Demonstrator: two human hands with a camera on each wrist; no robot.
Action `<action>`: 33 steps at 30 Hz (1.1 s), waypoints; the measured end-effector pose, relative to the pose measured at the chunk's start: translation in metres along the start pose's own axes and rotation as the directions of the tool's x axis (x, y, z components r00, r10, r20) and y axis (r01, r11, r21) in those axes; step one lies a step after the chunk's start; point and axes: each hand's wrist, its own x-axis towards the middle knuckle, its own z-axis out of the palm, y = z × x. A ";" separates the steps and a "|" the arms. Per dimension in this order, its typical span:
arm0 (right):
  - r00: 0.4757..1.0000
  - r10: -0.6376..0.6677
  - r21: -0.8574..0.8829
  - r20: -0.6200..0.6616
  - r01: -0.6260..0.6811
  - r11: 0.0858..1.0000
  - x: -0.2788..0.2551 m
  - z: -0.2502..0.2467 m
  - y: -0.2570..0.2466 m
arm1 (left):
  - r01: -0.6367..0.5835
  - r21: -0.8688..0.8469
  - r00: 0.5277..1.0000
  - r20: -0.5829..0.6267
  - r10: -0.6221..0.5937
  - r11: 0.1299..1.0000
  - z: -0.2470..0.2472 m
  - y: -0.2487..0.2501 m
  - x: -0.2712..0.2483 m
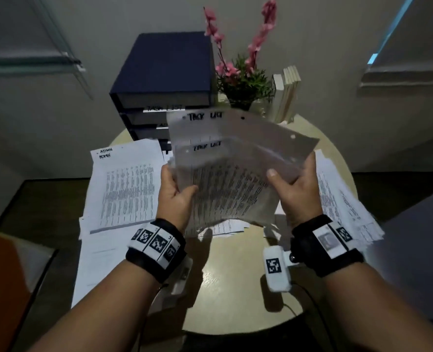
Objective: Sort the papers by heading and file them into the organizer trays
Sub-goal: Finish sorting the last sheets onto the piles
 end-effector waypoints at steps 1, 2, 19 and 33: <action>1.000 0.014 -0.007 0.008 -0.013 1.000 -0.005 0.004 0.003 | 0.000 0.006 1.000 0.002 0.000 1.000 -0.008 -0.002 -0.002; 1.000 0.022 -0.022 -0.002 -0.022 1.000 -0.009 0.008 0.007 | 0.004 0.015 1.000 0.004 -0.004 1.000 -0.014 -0.002 -0.004; 0.984 0.137 0.137 -0.118 -0.120 0.983 -0.013 0.037 0.039 | 0.176 0.222 0.984 -0.020 -0.176 0.959 -0.046 -0.048 0.007; 0.789 0.541 -0.760 -0.293 -0.535 0.368 -0.023 0.061 0.171 | 0.620 0.541 0.782 -0.487 -0.390 0.568 -0.168 -0.105 0.025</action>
